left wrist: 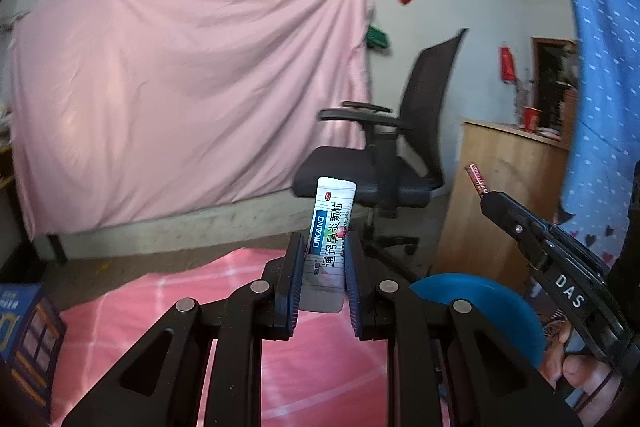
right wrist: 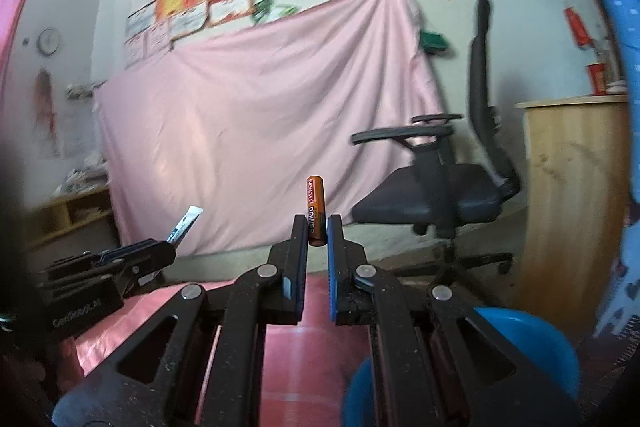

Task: Collect trash
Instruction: 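Carry the toothpaste tube and battery to the blue basin and release both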

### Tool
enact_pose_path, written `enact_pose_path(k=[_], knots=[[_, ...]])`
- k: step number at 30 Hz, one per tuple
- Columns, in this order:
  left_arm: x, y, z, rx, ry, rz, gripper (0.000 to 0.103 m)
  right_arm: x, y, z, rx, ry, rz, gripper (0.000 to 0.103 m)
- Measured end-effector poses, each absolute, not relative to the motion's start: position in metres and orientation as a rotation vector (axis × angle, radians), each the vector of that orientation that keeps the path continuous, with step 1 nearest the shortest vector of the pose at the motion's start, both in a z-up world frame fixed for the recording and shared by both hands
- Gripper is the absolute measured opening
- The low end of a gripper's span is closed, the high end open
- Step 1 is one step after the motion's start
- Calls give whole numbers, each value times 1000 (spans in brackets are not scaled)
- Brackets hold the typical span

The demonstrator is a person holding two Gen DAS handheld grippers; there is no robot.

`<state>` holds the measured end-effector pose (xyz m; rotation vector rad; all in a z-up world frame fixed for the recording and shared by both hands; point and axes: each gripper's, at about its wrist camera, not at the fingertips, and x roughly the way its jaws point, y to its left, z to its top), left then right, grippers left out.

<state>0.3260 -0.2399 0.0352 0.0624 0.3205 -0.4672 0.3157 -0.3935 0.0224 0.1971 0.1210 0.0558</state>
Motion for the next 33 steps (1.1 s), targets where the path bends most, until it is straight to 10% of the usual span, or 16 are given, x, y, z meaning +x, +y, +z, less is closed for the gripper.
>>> enact_pose_path(k=[33], knots=[[335, -351, -8, 171, 498, -645, 17, 310, -479, -6, 316, 329, -169, 35]])
